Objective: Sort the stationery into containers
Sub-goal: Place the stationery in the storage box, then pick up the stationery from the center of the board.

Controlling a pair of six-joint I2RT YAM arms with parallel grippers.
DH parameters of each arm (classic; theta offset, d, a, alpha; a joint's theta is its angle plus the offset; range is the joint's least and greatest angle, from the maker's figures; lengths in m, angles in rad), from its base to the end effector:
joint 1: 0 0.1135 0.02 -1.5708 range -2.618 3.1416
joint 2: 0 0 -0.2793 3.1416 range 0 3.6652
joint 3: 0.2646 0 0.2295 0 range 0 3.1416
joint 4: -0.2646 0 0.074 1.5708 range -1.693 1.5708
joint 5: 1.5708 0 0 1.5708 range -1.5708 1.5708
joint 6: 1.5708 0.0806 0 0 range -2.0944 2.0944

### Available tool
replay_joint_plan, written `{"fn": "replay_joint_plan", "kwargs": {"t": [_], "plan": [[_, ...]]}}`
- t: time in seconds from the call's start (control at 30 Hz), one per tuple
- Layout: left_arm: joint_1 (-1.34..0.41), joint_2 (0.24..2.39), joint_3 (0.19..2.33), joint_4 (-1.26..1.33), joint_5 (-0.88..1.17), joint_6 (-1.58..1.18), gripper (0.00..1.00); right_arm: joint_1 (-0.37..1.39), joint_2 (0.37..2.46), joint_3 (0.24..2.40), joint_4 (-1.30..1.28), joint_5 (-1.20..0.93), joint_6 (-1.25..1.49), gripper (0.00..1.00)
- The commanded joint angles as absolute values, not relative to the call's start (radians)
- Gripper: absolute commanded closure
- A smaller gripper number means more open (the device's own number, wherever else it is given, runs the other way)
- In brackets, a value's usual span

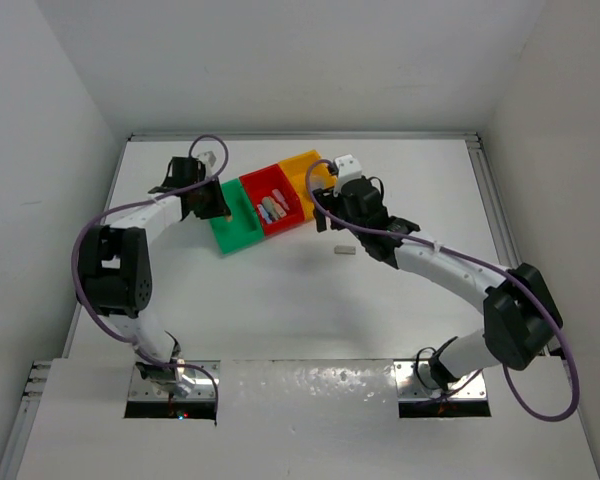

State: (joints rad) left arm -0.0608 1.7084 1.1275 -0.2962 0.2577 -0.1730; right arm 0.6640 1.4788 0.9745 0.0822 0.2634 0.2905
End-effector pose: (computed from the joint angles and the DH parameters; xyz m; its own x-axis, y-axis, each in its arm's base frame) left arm 0.3716 -0.0432 0.2020 -0.7941 -0.1184 -0.5961 0.0860 0.9491 -0.3031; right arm 0.2931 0.2027 0.2749 -0.4260 0.0178 -0.9046 -0.2984 0.9411 0.1591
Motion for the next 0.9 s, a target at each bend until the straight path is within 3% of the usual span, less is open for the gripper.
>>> {"fn": "replay_joint_plan", "kwargs": {"t": [0.0,0.13,0.23,0.33,0.43,0.6,0.77,0.87], "plan": [[-0.084,1.726,1.17,-0.187,0.224,-0.236,0.85,0.647,1.424,0.936,0.054,0.302,0.313,0.25],[-0.095,1.764,1.163,-0.172,0.176,-0.262,0.81,0.635,1.408,0.928,0.045,0.317,0.308,0.25],[-0.1,1.779,1.152,-0.163,0.146,-0.25,0.73,0.635,1.404,0.934,0.035,0.33,0.298,0.25],[-0.101,1.786,1.149,-0.163,0.141,-0.25,0.56,0.626,1.411,0.954,0.003,0.351,0.313,0.23],[-0.103,1.786,1.169,-0.185,0.141,-0.253,0.49,0.575,1.448,0.991,-0.087,0.315,0.385,0.19],[-0.11,1.767,1.241,-0.233,0.147,-0.279,0.47,0.474,1.532,1.06,-0.324,0.189,0.416,0.21],[-0.13,1.763,1.318,-0.261,0.169,-0.287,0.46,0.402,1.554,1.002,-0.328,-0.033,0.18,0.18],[-0.138,1.759,1.357,-0.284,0.172,-0.298,0.46,0.393,1.595,1.017,-0.394,-0.031,0.051,0.22]]}}
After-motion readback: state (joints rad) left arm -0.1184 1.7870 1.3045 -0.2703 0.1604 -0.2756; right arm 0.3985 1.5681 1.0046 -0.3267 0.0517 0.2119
